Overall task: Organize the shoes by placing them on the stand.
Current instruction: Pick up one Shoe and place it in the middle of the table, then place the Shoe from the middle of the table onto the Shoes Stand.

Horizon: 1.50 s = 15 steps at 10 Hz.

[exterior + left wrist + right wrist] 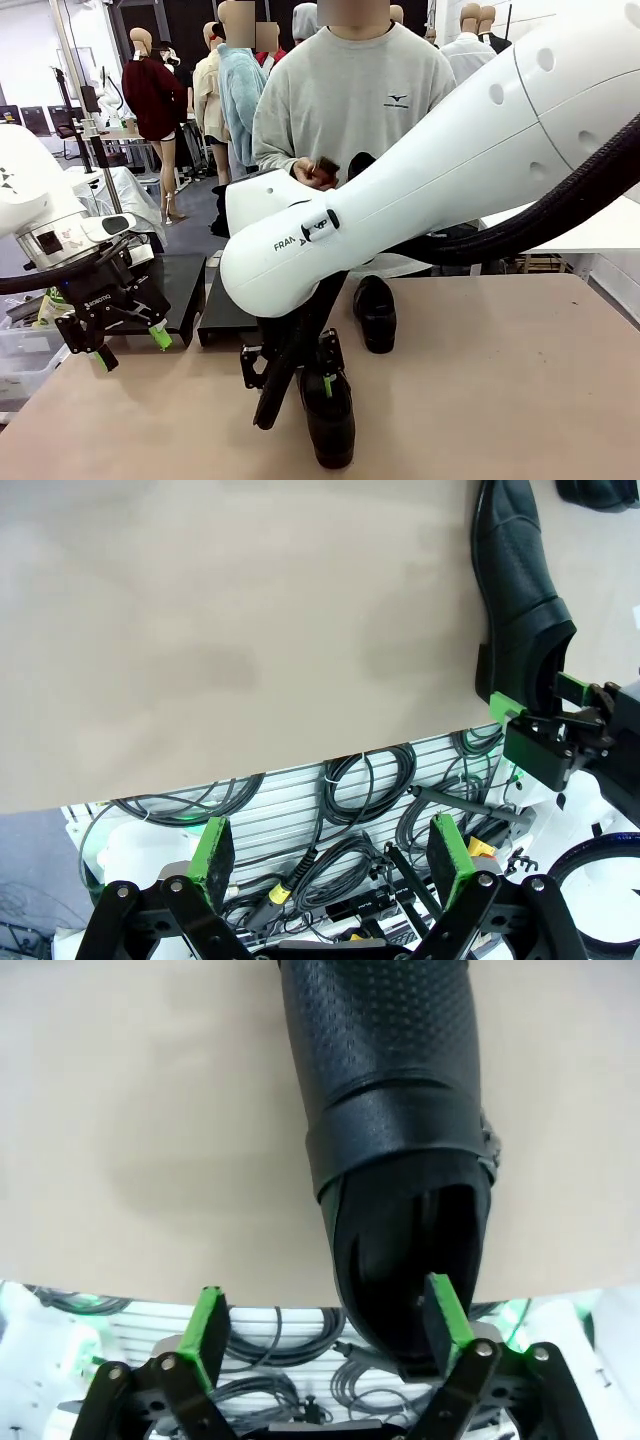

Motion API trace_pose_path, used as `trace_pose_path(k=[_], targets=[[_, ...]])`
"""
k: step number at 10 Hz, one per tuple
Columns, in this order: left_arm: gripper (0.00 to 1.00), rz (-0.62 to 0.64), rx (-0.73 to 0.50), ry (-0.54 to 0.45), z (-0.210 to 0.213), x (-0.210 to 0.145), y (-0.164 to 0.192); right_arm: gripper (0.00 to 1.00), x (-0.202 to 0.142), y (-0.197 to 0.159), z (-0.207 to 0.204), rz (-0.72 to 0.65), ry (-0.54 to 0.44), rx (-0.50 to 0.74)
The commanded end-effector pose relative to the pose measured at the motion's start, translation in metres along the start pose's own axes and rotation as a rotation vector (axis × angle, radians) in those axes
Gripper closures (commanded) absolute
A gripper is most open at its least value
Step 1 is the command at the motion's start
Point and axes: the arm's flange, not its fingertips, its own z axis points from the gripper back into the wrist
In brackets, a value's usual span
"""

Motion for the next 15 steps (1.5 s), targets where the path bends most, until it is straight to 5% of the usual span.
trace_pose_path(k=[1,6,9,12,15], targets=[[0.0,0.0,-0.006,0.004,0.0,-0.001,0.001,0.0,-0.012,-0.016,0.002,-0.028,0.006,0.023],[0.0,0.0,-0.006,0.004,0.0,-0.001,0.001,0.0,-0.019,-0.033,0.017,0.001,0.049,0.039],[0.0,0.0,-0.006,0.004,0.0,-0.001,0.001,0.0,-0.046,-0.065,0.064,-0.031,-0.022,0.039],[0.0,0.0,-0.006,0.004,0.0,-0.001,0.001,0.0,-0.059,-0.16,0.094,-0.136,0.016,0.11],[0.0,0.0,-0.006,0.004,0.0,-0.001,0.001,0.0,-0.049,-0.27,0.055,-0.18,0.158,0.084]])
